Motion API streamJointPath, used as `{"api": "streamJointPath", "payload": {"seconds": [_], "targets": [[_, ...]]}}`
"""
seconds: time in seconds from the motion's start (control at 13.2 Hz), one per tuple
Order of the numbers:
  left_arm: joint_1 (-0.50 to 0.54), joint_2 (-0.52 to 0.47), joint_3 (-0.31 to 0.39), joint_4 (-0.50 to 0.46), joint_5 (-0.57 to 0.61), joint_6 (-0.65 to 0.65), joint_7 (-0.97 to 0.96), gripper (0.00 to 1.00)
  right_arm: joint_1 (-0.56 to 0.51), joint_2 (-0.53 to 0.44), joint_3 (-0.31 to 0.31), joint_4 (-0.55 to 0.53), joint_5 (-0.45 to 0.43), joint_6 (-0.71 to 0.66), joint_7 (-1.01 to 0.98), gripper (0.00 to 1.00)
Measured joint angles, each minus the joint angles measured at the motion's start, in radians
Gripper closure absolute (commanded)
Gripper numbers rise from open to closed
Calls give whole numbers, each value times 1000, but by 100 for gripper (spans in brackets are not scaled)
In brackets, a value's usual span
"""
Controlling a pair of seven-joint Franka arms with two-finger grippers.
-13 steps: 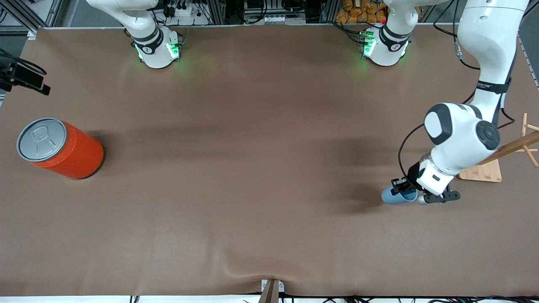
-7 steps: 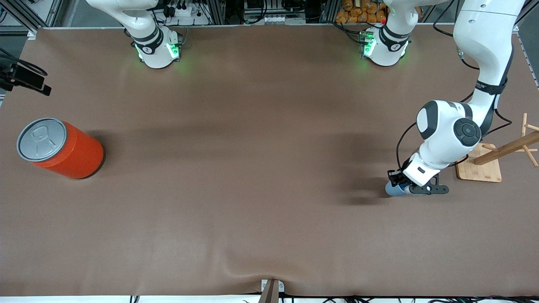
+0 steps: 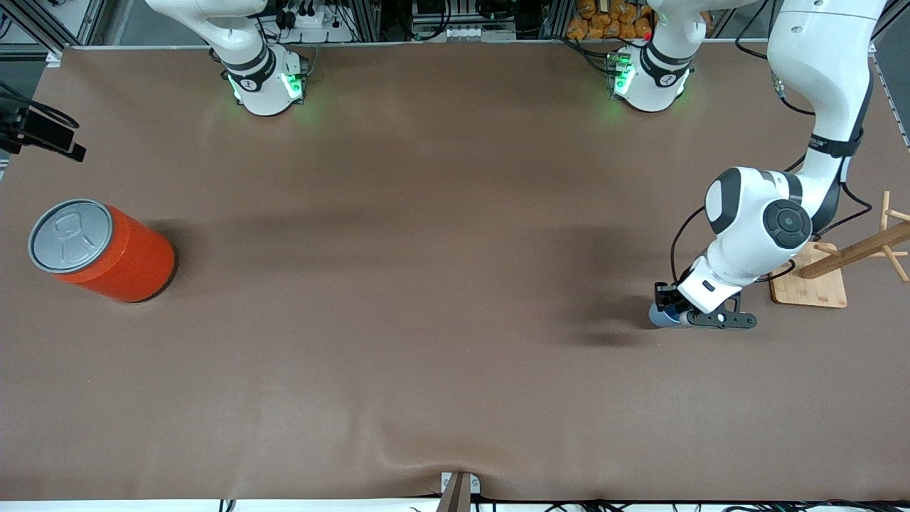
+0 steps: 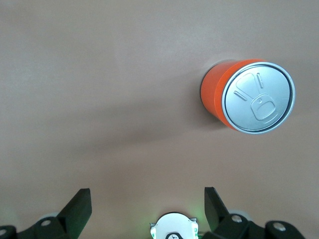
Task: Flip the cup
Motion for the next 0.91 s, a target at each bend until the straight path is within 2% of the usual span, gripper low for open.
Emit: {"api": "streamJointPath", "payload": {"seconds": [0.15,0.3,0.53,0.68,0.91], "targets": [[0,-16,-3,106,0,-166,0,0,0,0,0,0,0,0,0,0],[1,-37,-3,251,0,-341,0,0,-1,0,-3,0,1,1,1,0],[1,-68,-3,428,0,-538,0,0,-1,0,-8,1,1,0,1,0],[1,-97,-4,495,0,-626,-3,0,-2,0,-11,1,1,0,1,0],[1,-186,-4,520,0,-734,-19,0,-2,0,-12,2,2,0,1,0]]}}
